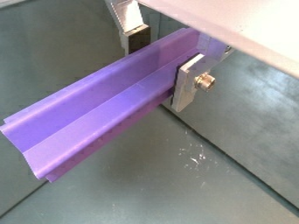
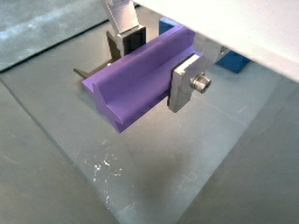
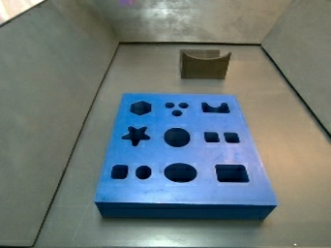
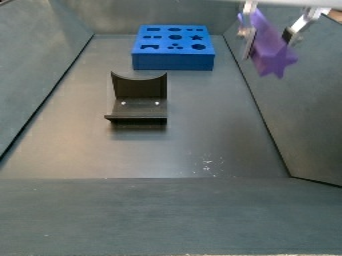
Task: Pick up the star object. Move up. Place the star object on the fixture. Regrasp the star object. Move to above the board. Insert the star object.
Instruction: Place the star object on the fixture.
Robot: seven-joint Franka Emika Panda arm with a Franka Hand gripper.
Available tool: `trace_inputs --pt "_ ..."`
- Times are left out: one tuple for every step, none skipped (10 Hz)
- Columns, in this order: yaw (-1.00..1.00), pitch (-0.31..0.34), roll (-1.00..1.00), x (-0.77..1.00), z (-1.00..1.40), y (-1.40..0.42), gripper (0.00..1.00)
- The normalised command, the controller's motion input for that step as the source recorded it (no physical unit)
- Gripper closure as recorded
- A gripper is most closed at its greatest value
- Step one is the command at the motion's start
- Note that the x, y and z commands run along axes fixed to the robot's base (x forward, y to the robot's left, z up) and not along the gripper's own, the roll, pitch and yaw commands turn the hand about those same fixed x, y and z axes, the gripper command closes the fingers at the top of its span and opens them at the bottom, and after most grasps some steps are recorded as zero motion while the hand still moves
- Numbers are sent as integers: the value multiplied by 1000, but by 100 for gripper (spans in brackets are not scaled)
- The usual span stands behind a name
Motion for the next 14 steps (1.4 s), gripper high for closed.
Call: trace_inputs --pt "-43 170 -211 1000 -210 -811 100" --pt "-31 164 -208 1000 -217 -796 100" --pt "-15 139 -197 1000 -202 -753 100" --pt "-1 91 -170 1000 -173 -633 100" --pt "1 82 -168 1000 -169 -603 100" --pt "10 65 -129 1000 -151 -537 100" --pt "15 61 -95 1000 -142 -492 100" --pt "21 53 -69 1000 -129 -437 100" --pt "20 50 -63 1000 -123 -409 100" --pt "22 48 -48 1000 -111 -353 100" --pt "24 51 -36 1000 -104 -320 100" --pt "27 53 -22 1000 -93 -275 100" --pt "26 63 -3 1000 -84 -230 100" --pt "29 70 11 1000 -75 -201 100"
